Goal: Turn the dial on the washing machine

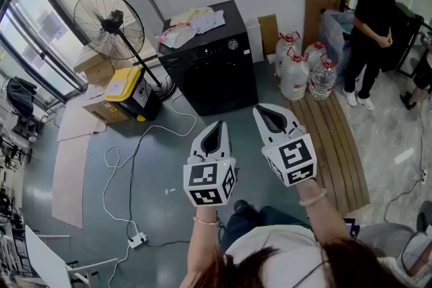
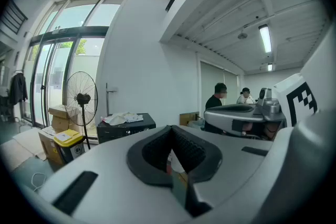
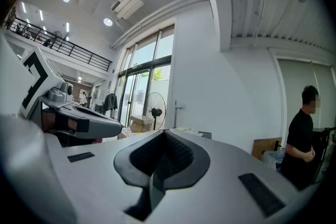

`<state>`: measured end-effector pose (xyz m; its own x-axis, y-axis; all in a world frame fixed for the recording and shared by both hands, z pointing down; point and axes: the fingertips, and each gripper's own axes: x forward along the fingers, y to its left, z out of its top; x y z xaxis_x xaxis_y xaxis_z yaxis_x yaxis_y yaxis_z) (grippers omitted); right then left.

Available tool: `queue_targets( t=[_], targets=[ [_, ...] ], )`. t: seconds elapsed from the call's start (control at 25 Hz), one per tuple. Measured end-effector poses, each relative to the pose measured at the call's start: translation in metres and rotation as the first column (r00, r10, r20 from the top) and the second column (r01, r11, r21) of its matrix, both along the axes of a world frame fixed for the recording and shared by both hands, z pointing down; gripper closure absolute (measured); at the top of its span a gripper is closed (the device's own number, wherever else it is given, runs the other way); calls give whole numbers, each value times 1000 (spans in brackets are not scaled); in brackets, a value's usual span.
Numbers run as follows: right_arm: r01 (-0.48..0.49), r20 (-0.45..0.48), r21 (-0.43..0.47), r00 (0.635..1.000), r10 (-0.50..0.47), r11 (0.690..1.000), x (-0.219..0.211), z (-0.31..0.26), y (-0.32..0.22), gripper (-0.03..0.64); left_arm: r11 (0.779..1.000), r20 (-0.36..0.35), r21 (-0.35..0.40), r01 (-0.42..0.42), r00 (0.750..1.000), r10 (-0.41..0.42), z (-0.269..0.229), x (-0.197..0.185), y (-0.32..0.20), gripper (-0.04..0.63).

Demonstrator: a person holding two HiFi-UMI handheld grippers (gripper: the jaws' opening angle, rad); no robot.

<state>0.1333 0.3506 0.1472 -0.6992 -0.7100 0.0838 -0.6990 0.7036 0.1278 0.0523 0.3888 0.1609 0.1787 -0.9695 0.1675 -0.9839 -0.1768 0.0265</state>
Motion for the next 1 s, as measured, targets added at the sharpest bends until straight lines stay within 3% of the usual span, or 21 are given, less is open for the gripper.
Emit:
queue_targets(
  t=[0.32,1.0],
  targets=[
    [-8,13,-1,1000,8,1000,12,7,-17,591,1000,-1,-14,-10,1000,10,10,15,-15,581],
    [-53,4,-2,999,53,999,-9,22,-97,591,998,-1,-16,-59,998,59,25,-6,-102,581]
  ],
)
